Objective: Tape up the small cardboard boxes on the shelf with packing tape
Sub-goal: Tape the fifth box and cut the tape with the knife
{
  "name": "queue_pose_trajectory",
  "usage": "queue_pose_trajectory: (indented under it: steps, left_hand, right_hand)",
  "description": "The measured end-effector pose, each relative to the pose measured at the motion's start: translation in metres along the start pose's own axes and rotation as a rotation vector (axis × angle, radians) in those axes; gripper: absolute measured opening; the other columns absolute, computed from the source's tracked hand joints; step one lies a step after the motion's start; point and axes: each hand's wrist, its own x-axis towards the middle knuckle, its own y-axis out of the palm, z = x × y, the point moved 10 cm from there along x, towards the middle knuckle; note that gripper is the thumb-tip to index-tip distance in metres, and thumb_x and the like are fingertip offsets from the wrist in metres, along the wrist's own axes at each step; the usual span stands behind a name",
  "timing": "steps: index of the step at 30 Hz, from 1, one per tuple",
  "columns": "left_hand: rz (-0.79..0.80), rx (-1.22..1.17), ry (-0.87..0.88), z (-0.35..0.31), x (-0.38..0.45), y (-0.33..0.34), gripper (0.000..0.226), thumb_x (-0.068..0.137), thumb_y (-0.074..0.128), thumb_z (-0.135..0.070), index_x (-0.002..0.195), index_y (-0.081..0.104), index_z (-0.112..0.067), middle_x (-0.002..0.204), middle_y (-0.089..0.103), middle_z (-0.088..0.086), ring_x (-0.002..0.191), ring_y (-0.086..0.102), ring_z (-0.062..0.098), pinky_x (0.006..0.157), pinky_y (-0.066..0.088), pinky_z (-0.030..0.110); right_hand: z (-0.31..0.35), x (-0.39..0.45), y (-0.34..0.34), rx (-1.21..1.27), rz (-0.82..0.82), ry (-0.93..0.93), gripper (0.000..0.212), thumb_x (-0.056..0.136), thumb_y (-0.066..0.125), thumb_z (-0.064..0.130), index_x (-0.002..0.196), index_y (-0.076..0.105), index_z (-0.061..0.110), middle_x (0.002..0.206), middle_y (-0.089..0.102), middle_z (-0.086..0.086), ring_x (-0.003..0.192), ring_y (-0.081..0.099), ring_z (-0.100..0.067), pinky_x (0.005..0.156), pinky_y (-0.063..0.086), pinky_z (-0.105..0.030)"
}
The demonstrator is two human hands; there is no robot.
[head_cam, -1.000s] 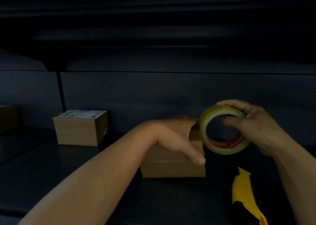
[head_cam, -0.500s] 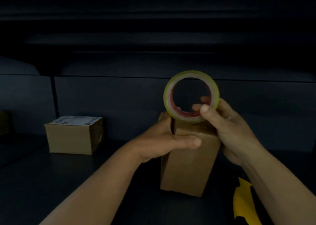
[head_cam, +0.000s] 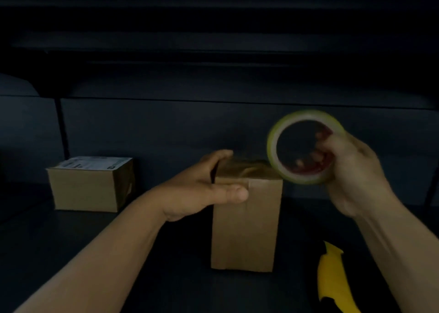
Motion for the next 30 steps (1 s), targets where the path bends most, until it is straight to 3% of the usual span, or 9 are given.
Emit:
queue_pose_trajectory:
  steps: [3,7,10,14,17,22,25,27,30]
  left_hand:
    - [0.017,0.025,-0.014,0.006,-0.004,-0.004,0.134,0.029,0.079,-0.077,0.146,0.021,-0.043,0.145,0.036,-0.012,0.128,0.044,0.006,0.107,0.040,0.032]
    - [0.047,0.063,-0.032,0.008,-0.006,-0.004,0.133,0.031,0.077,-0.078,0.146,0.018,-0.045,0.146,0.035,-0.014,0.127,0.044,0.003,0.107,0.040,0.029]
    - [0.076,0.119,-0.058,0.007,-0.008,-0.005,0.134,0.031,0.073,-0.082,0.146,0.015,-0.046,0.144,0.033,-0.016,0.126,0.042,0.001,0.105,0.039,0.024]
    - [0.103,0.154,-0.096,0.008,-0.010,-0.005,0.132,0.031,0.071,-0.083,0.144,0.013,-0.048,0.142,0.034,-0.017,0.124,0.041,-0.002,0.103,0.038,0.019]
    - [0.124,0.173,-0.118,0.008,-0.011,-0.004,0.131,0.033,0.072,-0.083,0.144,0.013,-0.048,0.143,0.033,-0.017,0.125,0.041,-0.001,0.103,0.037,0.018]
    - [0.233,0.515,-0.242,-0.008,-0.012,-0.004,0.109,0.060,0.066,-0.072,0.148,0.008,-0.042,0.146,0.024,-0.016,0.127,0.033,0.004,0.102,0.032,0.018]
    - [0.319,0.797,-0.280,-0.035,-0.001,0.004,0.092,0.076,0.064,-0.062,0.149,0.016,-0.032,0.144,0.027,-0.014,0.128,0.034,0.007,0.104,0.034,0.022]
    - [0.400,0.813,-0.272,-0.046,0.010,0.025,0.083,0.084,0.063,-0.049,0.150,0.016,-0.028,0.140,0.032,-0.015,0.126,0.035,0.004,0.099,0.033,0.018]
    - [0.454,0.833,-0.262,-0.045,0.020,0.043,0.080,0.084,0.067,-0.041,0.148,0.021,-0.025,0.145,0.039,-0.006,0.124,0.044,0.010,0.101,0.040,0.023]
  right_hand:
    - [-0.003,0.004,-0.003,-0.107,0.027,-0.007,0.020,0.086,0.047,-0.005,0.087,0.058,0.012,0.084,0.064,-0.002,0.076,0.064,-0.014,0.066,0.054,-0.031]
    - [-0.005,0.007,-0.003,-0.271,0.018,-0.012,0.025,0.084,0.053,-0.007,0.104,0.061,0.005,0.097,0.068,-0.006,0.089,0.066,-0.020,0.081,0.054,-0.034]
    - [-0.003,0.007,-0.005,-0.417,0.025,-0.010,0.023,0.084,0.055,-0.005,0.095,0.061,0.013,0.087,0.065,0.000,0.081,0.062,-0.014,0.077,0.052,-0.029]
    - [-0.004,0.006,-0.010,-0.564,0.074,0.025,0.027,0.082,0.055,-0.007,0.107,0.057,0.002,0.084,0.062,-0.003,0.077,0.059,-0.017,0.080,0.051,-0.036]
    - [-0.003,0.007,-0.009,-0.641,0.100,0.016,0.028,0.081,0.055,-0.006,0.109,0.056,0.000,0.088,0.063,-0.009,0.076,0.058,-0.017,0.069,0.047,-0.027]
    - [0.001,0.007,-0.004,-0.664,0.151,-0.004,0.019,0.082,0.058,-0.003,0.087,0.057,0.015,0.082,0.063,-0.003,0.073,0.058,-0.012,0.058,0.043,-0.022]
    - [0.002,0.006,0.001,-0.673,0.167,-0.025,0.019,0.083,0.059,-0.002,0.091,0.058,0.014,0.082,0.063,-0.002,0.073,0.059,-0.011,0.057,0.043,-0.020]
    - [0.002,0.005,0.006,-0.679,0.192,-0.037,0.019,0.083,0.059,-0.002,0.092,0.058,0.015,0.082,0.063,-0.001,0.072,0.058,-0.010,0.056,0.042,-0.019]
    - [0.004,0.005,0.006,-0.691,0.193,-0.052,0.016,0.083,0.059,-0.003,0.091,0.057,0.011,0.080,0.062,-0.003,0.070,0.058,-0.012,0.056,0.043,-0.021]
